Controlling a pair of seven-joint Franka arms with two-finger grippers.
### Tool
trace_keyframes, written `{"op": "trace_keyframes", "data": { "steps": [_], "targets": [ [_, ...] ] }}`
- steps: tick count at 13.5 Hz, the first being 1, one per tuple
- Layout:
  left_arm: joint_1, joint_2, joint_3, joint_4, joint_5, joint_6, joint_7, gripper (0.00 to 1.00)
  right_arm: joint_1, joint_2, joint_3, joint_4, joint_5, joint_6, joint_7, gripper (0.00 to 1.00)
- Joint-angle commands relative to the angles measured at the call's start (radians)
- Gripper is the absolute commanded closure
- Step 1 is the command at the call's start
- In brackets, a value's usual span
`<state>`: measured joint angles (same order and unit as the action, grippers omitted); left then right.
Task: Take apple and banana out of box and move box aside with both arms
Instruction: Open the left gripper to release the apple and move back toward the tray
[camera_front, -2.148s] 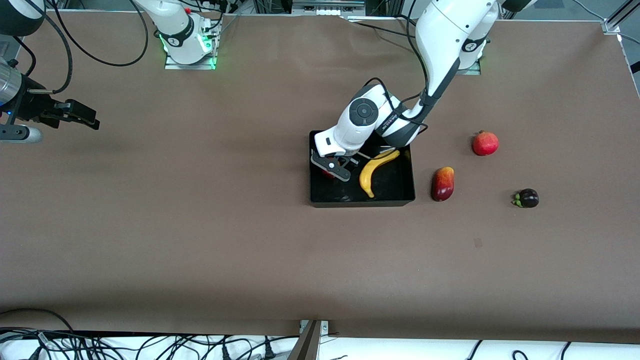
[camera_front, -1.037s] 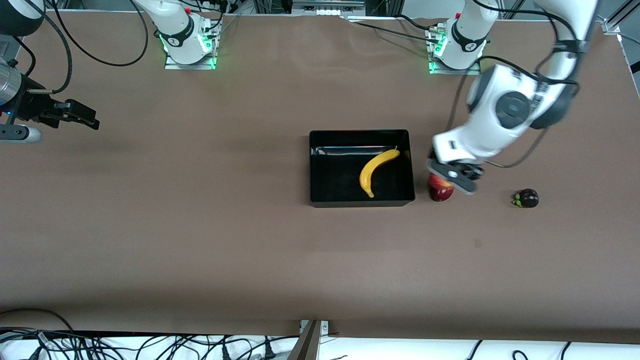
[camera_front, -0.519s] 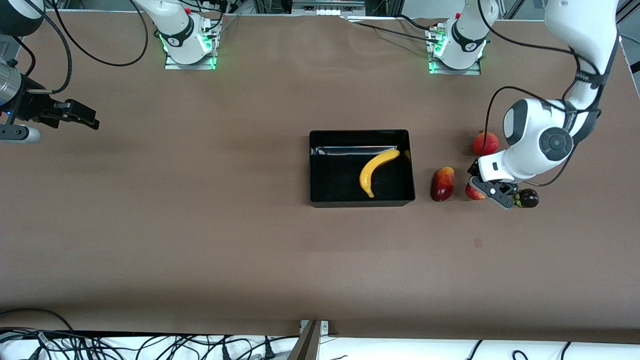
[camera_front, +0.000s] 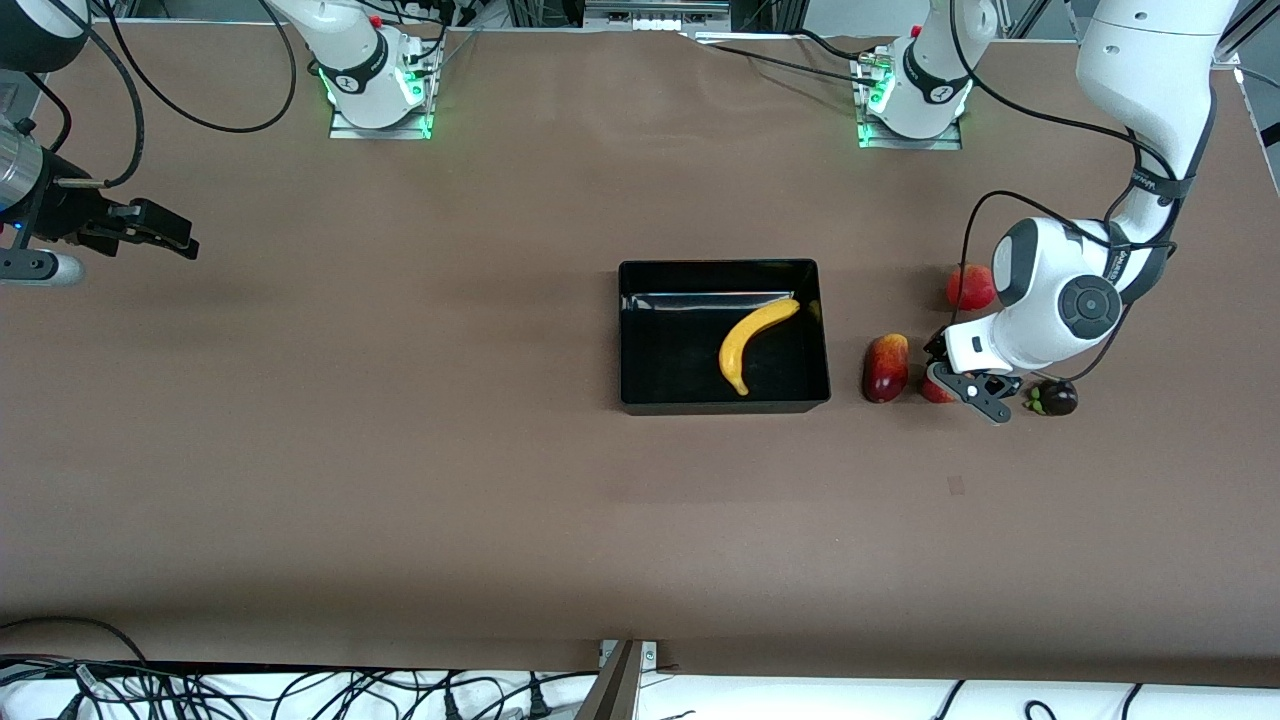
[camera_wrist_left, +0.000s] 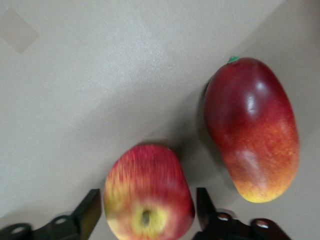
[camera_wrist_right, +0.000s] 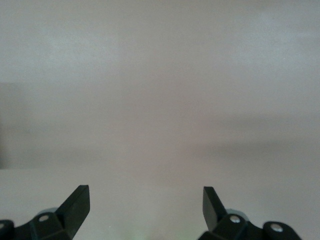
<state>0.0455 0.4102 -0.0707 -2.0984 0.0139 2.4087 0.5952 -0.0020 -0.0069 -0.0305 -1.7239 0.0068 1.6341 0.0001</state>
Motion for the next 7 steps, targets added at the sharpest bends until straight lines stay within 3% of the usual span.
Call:
{"op": "trace_keyframes", "data": {
  "steps": [1, 4, 7],
  "targets": [
    [-0.015, -0.138, -0.010, 0.017, -0.131, -0.210, 0.015, 0.00, -0.009, 0.004, 0.001, 0.018, 0.005, -0.017, -0.014, 0.00],
    [-0.122, -0.243, -0.062, 0.020, -0.166, -0.269, -0.069, 0.00, -0.009, 0.004, 0.003, 0.018, 0.005, -0.017, -0.014, 0.00],
    [-0.226, -0.254, -0.131, 0.028, -0.166, -0.263, -0.288, 0.00, -0.007, 0.004, 0.003, 0.018, 0.005, -0.017, -0.014, 0.00]
  ]
}}
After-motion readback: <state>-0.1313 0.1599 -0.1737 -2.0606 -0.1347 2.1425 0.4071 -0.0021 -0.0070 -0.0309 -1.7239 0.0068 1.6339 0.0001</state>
